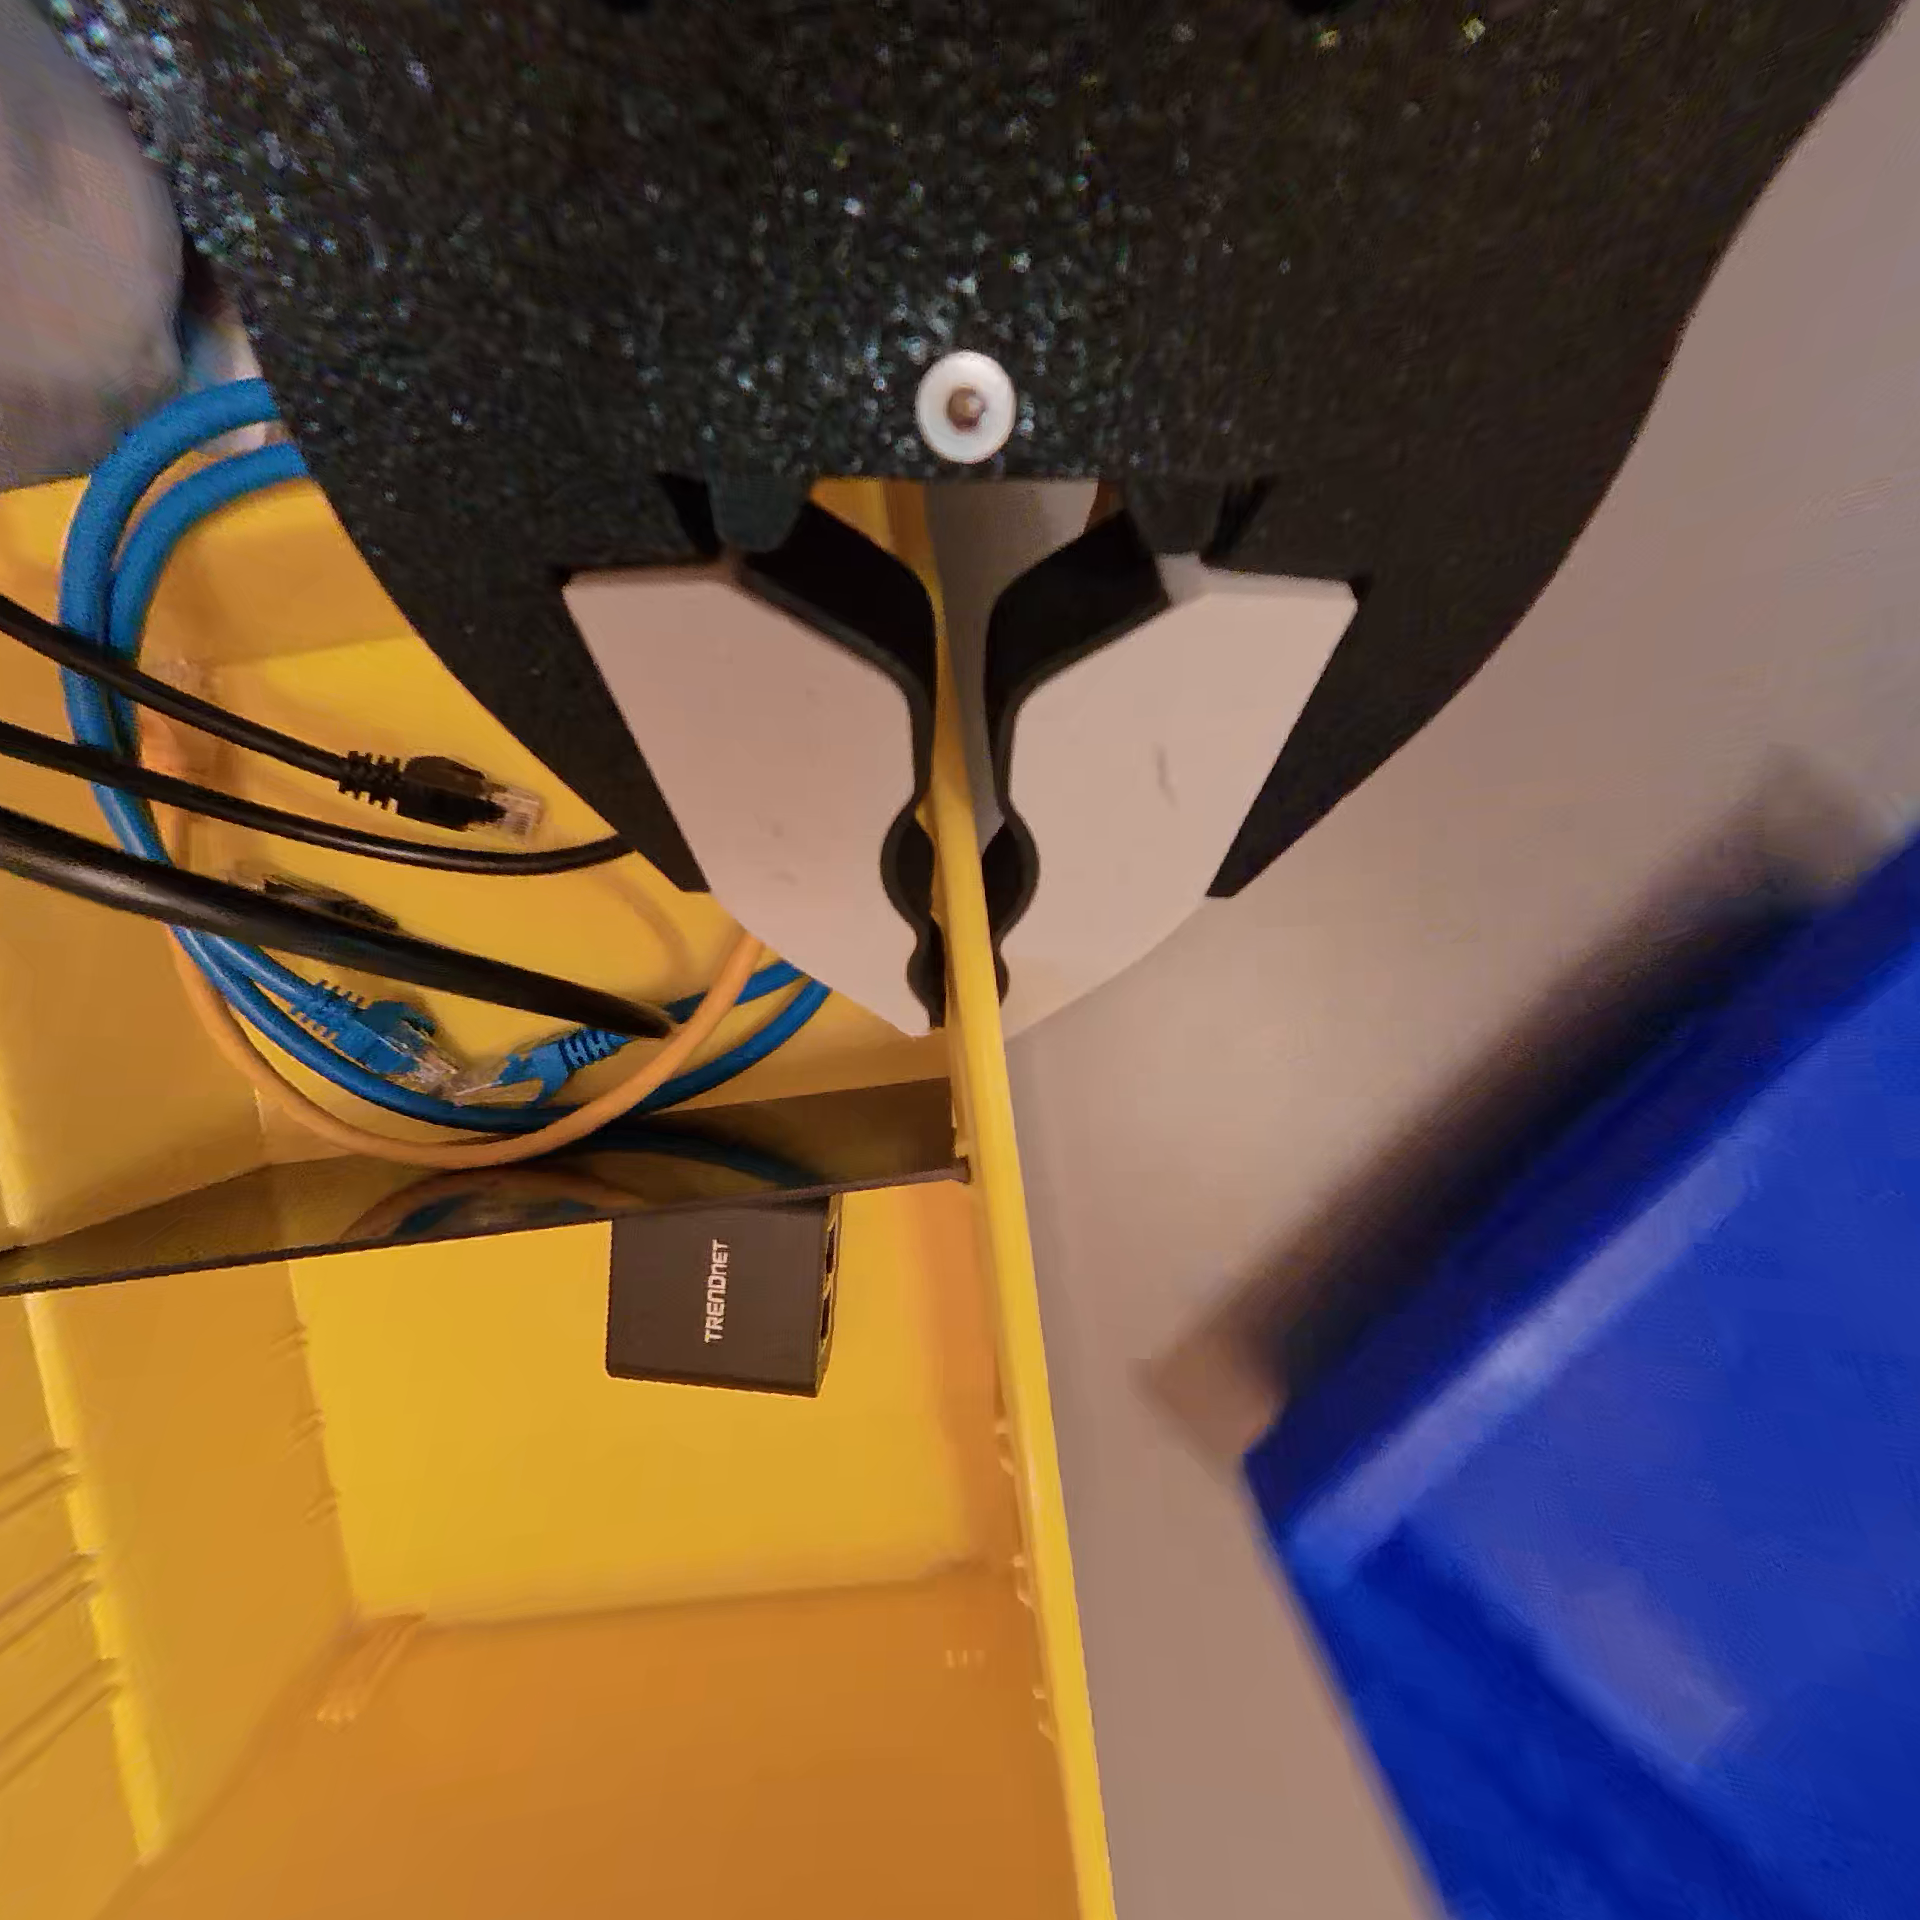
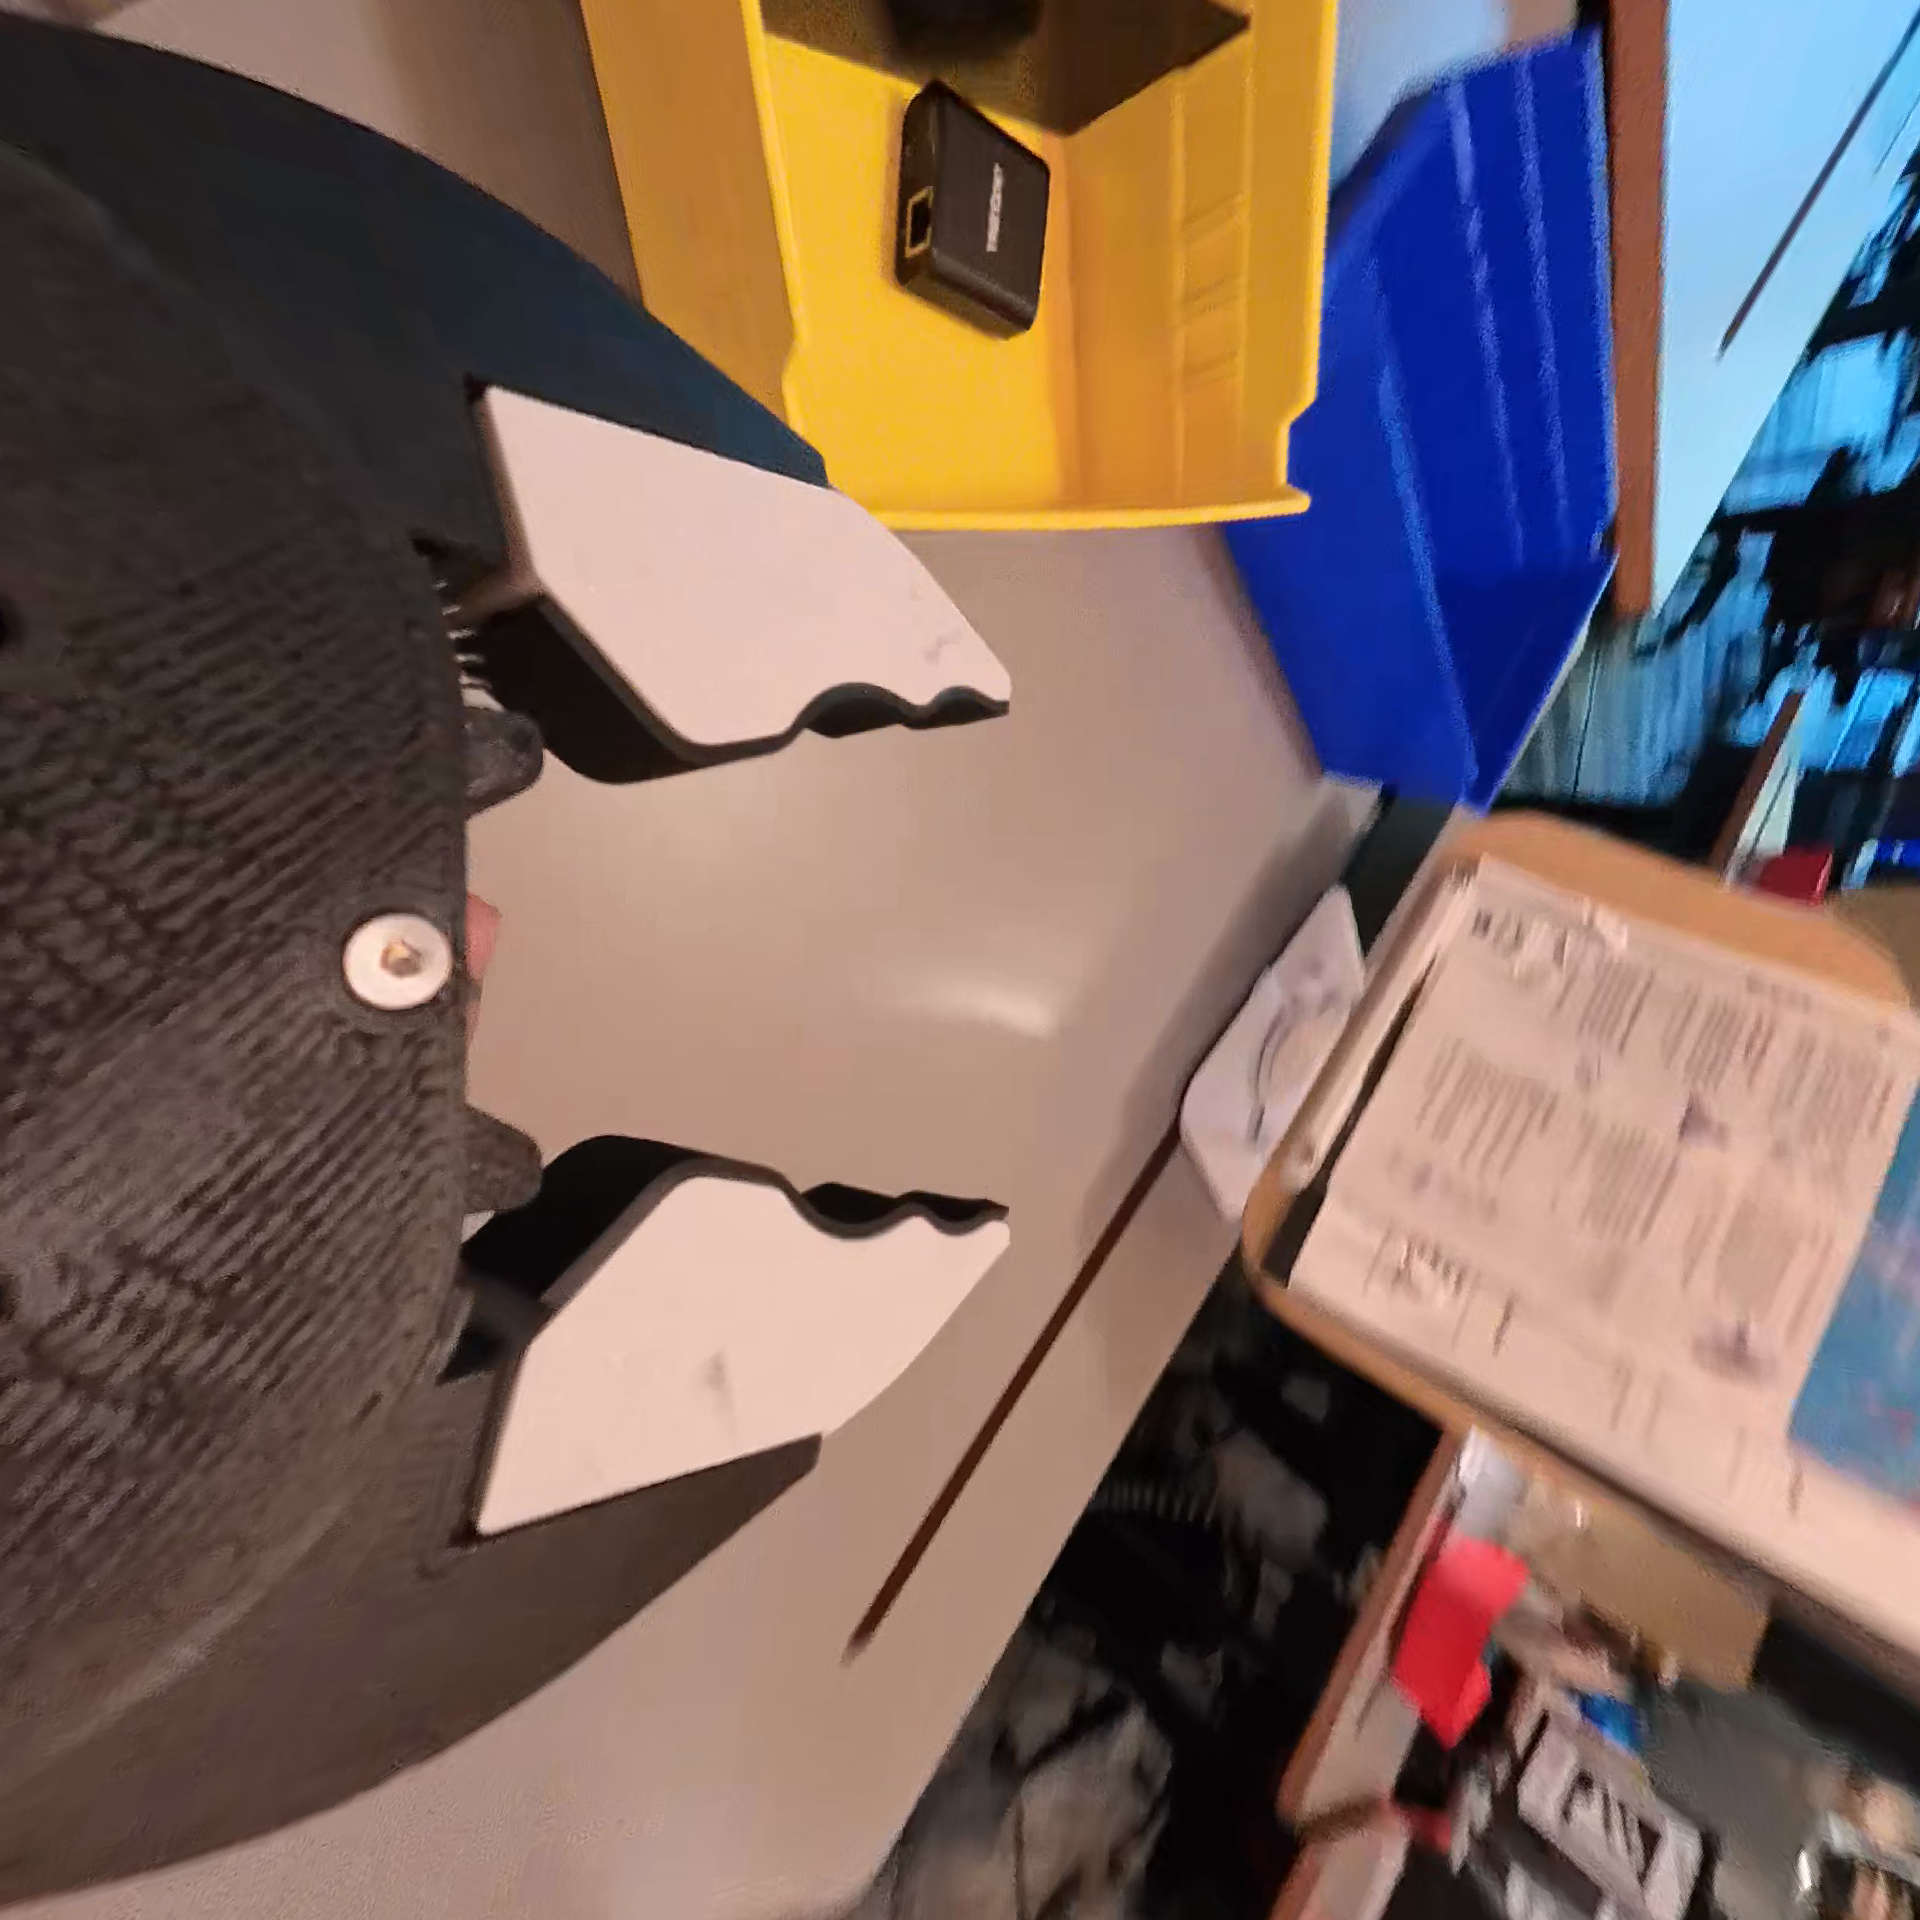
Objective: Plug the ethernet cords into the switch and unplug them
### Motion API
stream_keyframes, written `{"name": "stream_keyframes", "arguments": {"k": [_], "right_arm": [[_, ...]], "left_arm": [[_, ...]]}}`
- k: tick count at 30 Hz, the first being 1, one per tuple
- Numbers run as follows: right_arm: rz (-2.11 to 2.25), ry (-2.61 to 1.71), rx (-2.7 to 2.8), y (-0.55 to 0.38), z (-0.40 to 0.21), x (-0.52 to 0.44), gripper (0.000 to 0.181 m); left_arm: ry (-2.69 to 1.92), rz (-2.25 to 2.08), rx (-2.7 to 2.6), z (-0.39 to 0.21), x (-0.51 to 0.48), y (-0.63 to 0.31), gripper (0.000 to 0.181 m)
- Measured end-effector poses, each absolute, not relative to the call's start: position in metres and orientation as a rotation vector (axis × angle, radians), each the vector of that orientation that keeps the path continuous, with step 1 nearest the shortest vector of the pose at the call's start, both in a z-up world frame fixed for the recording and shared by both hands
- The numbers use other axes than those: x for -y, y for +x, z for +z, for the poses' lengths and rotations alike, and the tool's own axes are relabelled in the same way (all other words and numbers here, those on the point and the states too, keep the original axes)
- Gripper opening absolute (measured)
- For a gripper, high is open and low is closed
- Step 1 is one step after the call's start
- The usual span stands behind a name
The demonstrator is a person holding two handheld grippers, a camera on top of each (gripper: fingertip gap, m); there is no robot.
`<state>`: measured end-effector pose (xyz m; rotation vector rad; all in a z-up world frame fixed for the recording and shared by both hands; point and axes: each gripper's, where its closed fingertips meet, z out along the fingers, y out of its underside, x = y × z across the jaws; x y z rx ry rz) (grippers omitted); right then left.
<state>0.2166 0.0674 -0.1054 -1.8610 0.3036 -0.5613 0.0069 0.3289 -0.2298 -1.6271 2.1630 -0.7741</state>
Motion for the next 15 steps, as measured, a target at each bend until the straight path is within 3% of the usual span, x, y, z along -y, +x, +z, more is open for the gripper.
{"name": "stream_keyframes", "arguments": {"k": [7,15], "right_arm": [[-0.174,-1.923,-0.247,0.159,-0.154,-0.244,0.109],[-0.004,-1.971,-0.537,0.161,-0.203,-0.386,0.108]], "left_arm": [[-1.816,-0.691,-1.992,-0.229,-0.422,-0.118,0.003],[-2.118,-0.581,-1.547,-0.229,-0.509,-0.194,0.004]]}}
